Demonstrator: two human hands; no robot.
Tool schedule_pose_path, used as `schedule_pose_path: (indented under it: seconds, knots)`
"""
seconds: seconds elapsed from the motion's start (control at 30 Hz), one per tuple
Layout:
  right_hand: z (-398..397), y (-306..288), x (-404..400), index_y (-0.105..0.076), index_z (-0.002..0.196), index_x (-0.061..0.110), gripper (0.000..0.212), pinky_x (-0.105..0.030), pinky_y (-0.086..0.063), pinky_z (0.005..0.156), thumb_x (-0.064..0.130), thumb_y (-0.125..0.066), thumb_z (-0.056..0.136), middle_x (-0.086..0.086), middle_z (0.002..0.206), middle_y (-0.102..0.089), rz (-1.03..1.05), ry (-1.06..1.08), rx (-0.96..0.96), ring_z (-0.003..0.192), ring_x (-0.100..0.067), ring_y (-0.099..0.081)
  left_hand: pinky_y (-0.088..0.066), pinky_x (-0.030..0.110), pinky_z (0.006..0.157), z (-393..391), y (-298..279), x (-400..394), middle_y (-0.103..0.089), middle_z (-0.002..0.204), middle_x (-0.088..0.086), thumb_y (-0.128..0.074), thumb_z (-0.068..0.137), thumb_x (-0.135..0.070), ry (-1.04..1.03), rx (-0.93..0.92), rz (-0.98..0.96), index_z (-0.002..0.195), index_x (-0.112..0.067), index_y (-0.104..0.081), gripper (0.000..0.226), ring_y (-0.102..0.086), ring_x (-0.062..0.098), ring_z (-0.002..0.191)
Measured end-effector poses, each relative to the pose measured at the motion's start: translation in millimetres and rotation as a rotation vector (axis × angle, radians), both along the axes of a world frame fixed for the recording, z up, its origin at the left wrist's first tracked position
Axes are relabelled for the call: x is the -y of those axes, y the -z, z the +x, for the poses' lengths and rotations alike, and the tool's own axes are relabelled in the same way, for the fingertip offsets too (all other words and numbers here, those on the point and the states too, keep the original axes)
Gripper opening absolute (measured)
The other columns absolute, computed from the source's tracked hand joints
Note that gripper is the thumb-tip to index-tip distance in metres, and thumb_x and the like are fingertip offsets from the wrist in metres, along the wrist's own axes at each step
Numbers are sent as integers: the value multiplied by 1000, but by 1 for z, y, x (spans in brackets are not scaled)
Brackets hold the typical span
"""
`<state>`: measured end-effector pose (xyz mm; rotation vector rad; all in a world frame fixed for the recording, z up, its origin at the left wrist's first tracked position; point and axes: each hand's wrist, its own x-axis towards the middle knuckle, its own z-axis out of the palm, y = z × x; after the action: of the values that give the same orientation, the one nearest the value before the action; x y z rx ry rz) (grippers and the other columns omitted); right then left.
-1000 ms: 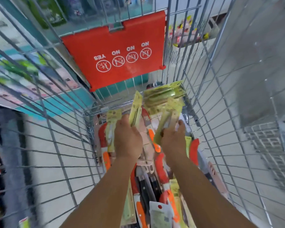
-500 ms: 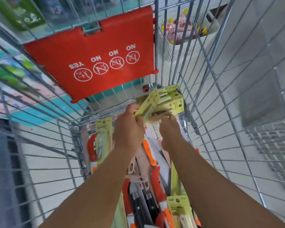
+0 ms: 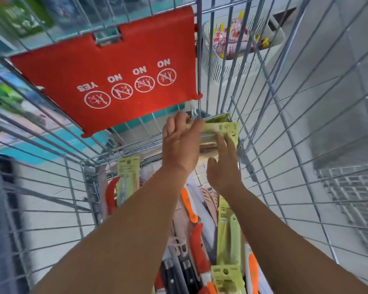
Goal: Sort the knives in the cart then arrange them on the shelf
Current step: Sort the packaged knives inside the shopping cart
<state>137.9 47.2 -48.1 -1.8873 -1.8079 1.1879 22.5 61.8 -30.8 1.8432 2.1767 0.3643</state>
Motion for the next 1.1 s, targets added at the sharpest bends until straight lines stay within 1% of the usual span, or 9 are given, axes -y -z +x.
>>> schedule_pose_path:
  seconds: [0.17, 0.23, 0.33, 0.47, 0.6, 0.77, 0.9, 1.0, 1.1]
  knots:
    - [-3, -1, -7, -1, 151, 34, 87, -44, -19, 114, 5, -49, 85, 8, 159, 14, -53, -149, 308, 144, -26, -9, -22, 36, 110, 1, 3, 17, -33, 147, 1, -21, 77, -8, 245, -96, -158, 144, -21, -35, 70, -25, 25, 138]
    - [-6, -5, -10, -1, 152, 32, 87, -43, -13, 116, 5, -49, 84, 9, 159, 14, -30, -171, 368, 144, -25, -4, -24, 37, 111, 1, 10, 23, -22, 154, 2, -30, 84, -3, 221, -71, -225, 148, -19, -26, 66, -21, 25, 141]
    - [-10, -6, -19, -2, 153, 23, 86, -37, -11, 118, -4, -43, 83, 5, 160, 10, 18, -210, 328, 147, -20, 1, -21, 41, 116, 3, 17, 29, -6, 160, 5, -41, 89, -1, 179, -29, -353, 152, -18, -9, 73, -8, 25, 147]
    - [-7, -6, -22, -5, 153, 13, 79, -32, -9, 118, -6, -40, 85, -2, 161, 5, 48, -295, 354, 148, -16, 5, -15, 47, 117, -1, 17, 43, 4, 161, 4, -39, 89, 2, 149, 15, -306, 153, -21, -1, 78, 4, 23, 148]
    - [-8, -12, -3, -8, 153, 11, 70, -34, -7, 118, 9, -45, 93, -4, 161, 1, 133, -324, 341, 148, -22, 3, -10, 38, 120, -10, 7, 77, 0, 161, 0, -44, 95, -9, -60, 90, -209, 153, -22, -1, 73, 1, 19, 148]
    - [-15, -10, 51, -22, 150, 11, 64, -42, -19, 117, 16, -52, 94, -6, 160, -10, 104, -298, 175, 147, -23, -9, -5, 37, 120, -34, 20, 136, 0, 160, 8, -36, 100, -28, -382, 47, -342, 152, -20, 6, 67, 0, 24, 147]
    - [-18, -5, 94, -23, 150, 15, 60, -45, -21, 116, 19, -48, 96, -4, 160, -10, 25, -316, 198, 146, -24, -11, -7, 43, 120, -43, 28, 162, -7, 159, 13, -28, 99, -20, -353, -27, -467, 152, -16, -3, 59, -3, 31, 146]
    - [-13, -3, 119, -19, 152, 20, 63, -42, -16, 118, 16, -46, 95, -6, 160, -6, -23, -365, 231, 147, -24, -5, -18, 41, 117, -40, 28, 172, -17, 156, 10, -36, 97, -17, -361, 33, -443, 147, -15, -27, 50, -16, 31, 144]
    - [-5, 0, 142, -16, 152, 27, 70, -43, -12, 119, 13, -48, 91, -5, 160, -6, -1, -342, 255, 148, -23, -2, -34, 39, 106, -31, 26, 180, -39, 140, 6, -45, 94, -17, -308, 14, -373, 128, -13, -46, 34, -35, 29, 129]
